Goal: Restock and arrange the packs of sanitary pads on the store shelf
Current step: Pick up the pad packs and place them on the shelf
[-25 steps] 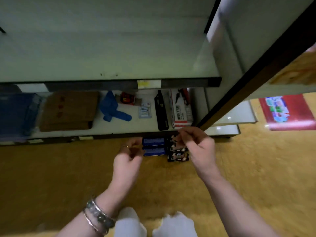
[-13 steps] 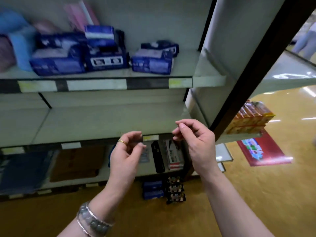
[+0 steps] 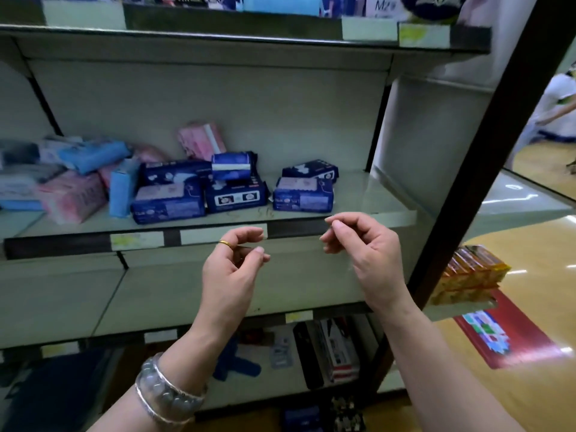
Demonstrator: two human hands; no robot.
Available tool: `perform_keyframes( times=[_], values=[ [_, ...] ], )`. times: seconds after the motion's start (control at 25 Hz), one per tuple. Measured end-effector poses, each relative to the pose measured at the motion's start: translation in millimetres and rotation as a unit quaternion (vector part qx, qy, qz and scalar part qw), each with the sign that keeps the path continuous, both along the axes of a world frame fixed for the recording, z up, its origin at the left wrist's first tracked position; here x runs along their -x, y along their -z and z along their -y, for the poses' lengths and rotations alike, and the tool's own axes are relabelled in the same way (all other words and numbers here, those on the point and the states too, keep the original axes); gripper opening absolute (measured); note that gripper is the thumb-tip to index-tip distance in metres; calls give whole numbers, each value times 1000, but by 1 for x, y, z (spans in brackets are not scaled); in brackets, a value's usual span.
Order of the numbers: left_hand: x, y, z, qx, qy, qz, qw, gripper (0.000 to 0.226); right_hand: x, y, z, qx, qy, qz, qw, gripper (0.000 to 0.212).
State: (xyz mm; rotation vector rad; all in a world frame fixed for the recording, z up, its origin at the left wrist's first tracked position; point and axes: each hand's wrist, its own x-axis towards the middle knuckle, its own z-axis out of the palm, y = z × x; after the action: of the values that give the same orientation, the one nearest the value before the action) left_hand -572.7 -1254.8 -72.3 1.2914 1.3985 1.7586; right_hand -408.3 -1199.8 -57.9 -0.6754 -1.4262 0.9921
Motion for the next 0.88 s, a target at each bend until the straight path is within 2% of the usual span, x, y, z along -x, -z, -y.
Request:
perform_keyframes(
  times=[0.24, 0.4, 0.6, 0.68, 0.88],
  values=[
    [19, -17, -43, -2, -52, -8, 999, 25, 21, -17, -61, -9, -52, 2, 999, 21],
    [22, -23, -92, 16, -73, -40, 996, 23, 22, -24, -116, -24, -74, 34, 996, 20],
    [25, -13, -134, 69, -106, -22, 992, 25, 26, -16, -179, 41, -87, 16, 995, 22],
    [27, -7, -146, 79, -125, -1, 989, 25, 30, -10, -200, 37, -97, 36, 994, 22],
    [44, 1, -169, 111, -155, -28, 981, 24, 49, 12, -232, 59, -108, 95, 988, 25]
  ],
)
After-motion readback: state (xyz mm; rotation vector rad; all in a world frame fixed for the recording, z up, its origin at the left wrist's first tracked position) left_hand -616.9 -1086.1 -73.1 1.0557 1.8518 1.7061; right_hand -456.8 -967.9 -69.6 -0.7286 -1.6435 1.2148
